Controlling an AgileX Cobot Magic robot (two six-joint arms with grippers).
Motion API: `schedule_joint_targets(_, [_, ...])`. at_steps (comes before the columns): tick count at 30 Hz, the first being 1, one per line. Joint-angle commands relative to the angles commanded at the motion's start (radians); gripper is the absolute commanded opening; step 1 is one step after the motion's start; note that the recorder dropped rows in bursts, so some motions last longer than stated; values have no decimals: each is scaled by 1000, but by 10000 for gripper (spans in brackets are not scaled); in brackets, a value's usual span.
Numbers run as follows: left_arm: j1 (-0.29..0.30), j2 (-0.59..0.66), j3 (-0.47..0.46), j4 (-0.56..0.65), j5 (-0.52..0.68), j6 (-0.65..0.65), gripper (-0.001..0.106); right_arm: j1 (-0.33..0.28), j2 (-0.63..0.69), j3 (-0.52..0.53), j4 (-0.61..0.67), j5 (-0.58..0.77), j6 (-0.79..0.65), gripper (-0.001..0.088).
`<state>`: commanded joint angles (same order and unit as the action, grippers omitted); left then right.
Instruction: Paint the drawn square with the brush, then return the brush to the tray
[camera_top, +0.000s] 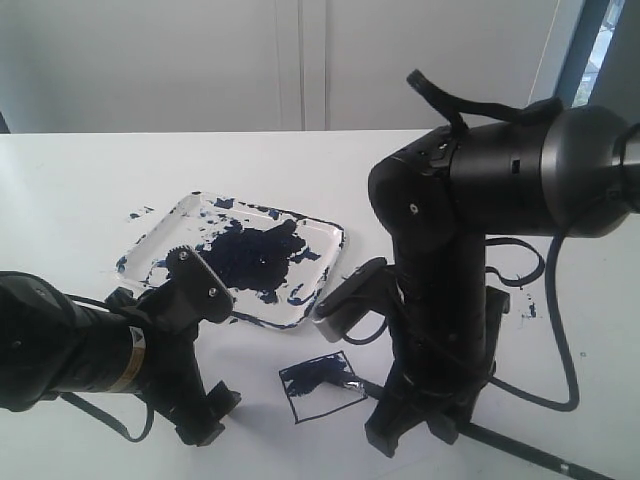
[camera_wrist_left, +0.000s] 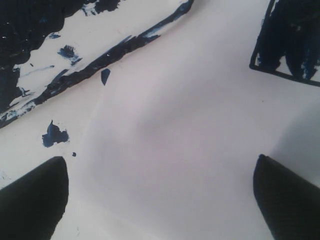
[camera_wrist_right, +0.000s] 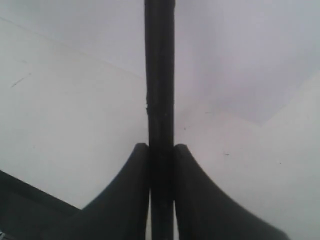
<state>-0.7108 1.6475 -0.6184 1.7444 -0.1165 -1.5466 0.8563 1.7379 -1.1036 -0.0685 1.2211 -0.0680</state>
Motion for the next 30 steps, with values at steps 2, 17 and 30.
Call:
schedule_joint_targets(2, [0,0,0,0,0,0,1011,0,0,0,0,0,0,0])
schedule_joint_targets(17, [0,0,0,0,0,0,1011,0,0,42,206,0,-111,0])
schedule_joint_targets(30, [0,0,0,0,-7,0,1011,0,0,96,90,0,-69,0])
